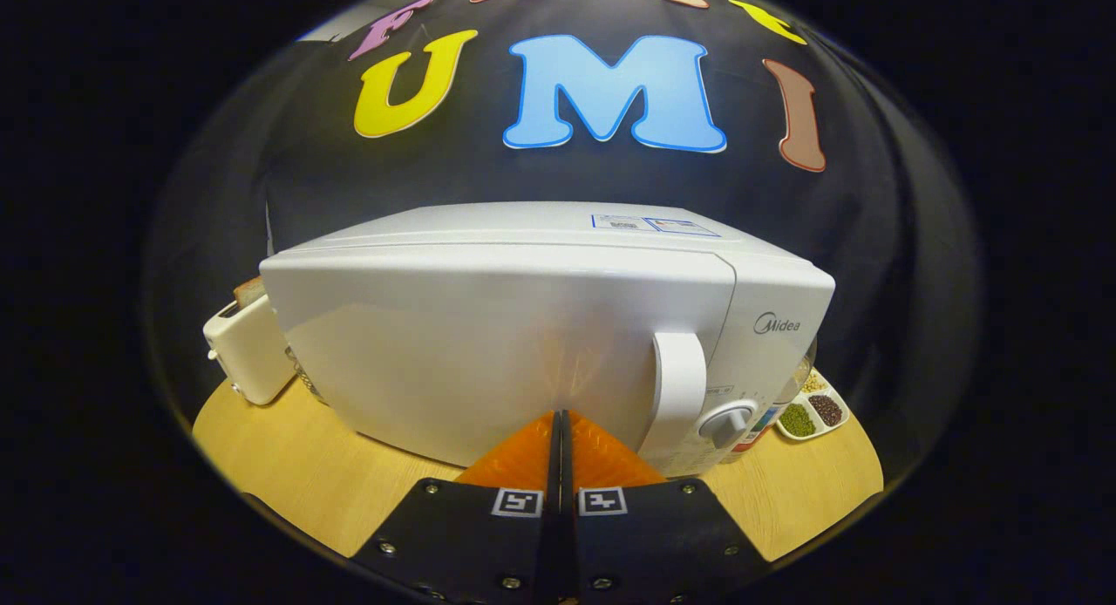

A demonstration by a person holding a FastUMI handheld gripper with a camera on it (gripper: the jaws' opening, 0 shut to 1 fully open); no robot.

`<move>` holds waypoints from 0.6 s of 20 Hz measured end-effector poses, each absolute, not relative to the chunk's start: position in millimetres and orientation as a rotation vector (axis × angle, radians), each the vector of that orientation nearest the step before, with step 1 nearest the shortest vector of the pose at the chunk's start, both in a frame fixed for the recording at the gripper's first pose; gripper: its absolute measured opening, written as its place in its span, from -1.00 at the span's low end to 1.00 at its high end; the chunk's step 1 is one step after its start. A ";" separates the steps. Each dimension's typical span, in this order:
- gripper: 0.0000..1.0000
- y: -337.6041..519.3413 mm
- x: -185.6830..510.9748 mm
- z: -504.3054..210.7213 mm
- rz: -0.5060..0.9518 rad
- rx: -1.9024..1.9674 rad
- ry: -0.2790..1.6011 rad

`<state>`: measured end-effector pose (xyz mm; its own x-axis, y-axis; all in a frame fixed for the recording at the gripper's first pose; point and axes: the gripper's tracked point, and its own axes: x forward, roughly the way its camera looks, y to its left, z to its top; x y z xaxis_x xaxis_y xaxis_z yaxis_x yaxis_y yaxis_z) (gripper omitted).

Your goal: Open the microwave, put the food inside, and close the microwave door.

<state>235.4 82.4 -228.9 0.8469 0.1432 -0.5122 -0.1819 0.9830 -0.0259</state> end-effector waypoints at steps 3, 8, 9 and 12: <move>-0.98 75.9 204.0 -197.2 0.148 -0.045 0.483; -0.98 67.5 135.0 -149.6 0.104 -0.041 0.403; -0.98 65.3 122.1 -142.4 0.091 -0.034 0.395; -0.98 61.2 86.7 -117.6 0.064 -0.026 0.355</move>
